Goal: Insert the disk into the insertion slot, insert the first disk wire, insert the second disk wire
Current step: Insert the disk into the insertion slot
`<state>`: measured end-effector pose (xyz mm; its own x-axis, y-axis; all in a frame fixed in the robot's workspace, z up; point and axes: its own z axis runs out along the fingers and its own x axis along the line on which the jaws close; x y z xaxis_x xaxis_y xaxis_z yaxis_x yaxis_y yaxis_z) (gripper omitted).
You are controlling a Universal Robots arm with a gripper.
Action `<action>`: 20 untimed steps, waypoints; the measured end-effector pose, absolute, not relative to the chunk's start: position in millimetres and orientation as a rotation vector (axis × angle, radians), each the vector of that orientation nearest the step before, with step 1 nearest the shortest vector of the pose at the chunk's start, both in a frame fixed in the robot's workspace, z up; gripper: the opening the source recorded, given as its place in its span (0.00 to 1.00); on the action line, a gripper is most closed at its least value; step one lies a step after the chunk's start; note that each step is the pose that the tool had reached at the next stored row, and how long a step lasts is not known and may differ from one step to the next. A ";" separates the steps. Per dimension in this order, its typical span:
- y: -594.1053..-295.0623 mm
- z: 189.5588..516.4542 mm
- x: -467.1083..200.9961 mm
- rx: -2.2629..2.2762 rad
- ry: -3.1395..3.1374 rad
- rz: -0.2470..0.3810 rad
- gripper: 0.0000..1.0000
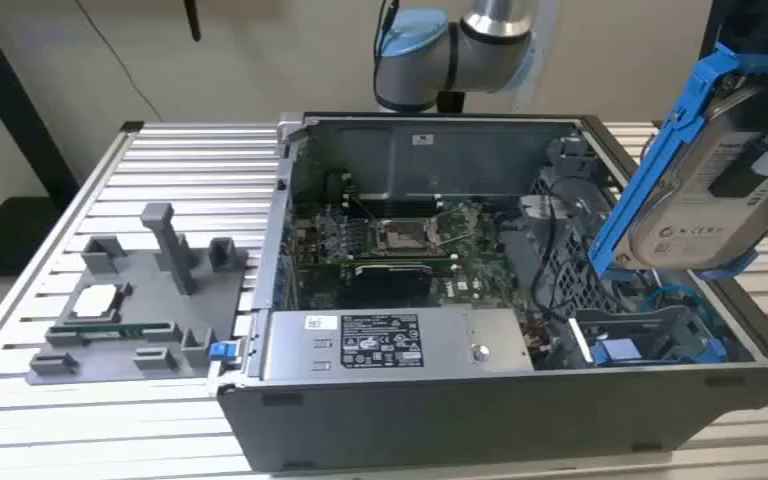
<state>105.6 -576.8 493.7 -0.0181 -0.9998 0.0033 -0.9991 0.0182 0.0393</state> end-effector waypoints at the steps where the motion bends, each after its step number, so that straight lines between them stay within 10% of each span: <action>1: -576.8 493.7 105.6 2.180 -2.220 -0.040 0.00; 20: -579.1 484.4 107.8 2.180 -2.220 -0.040 0.00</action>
<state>107.8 -579.1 484.4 -0.0181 -0.9998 0.0033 -0.9991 0.0183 0.0393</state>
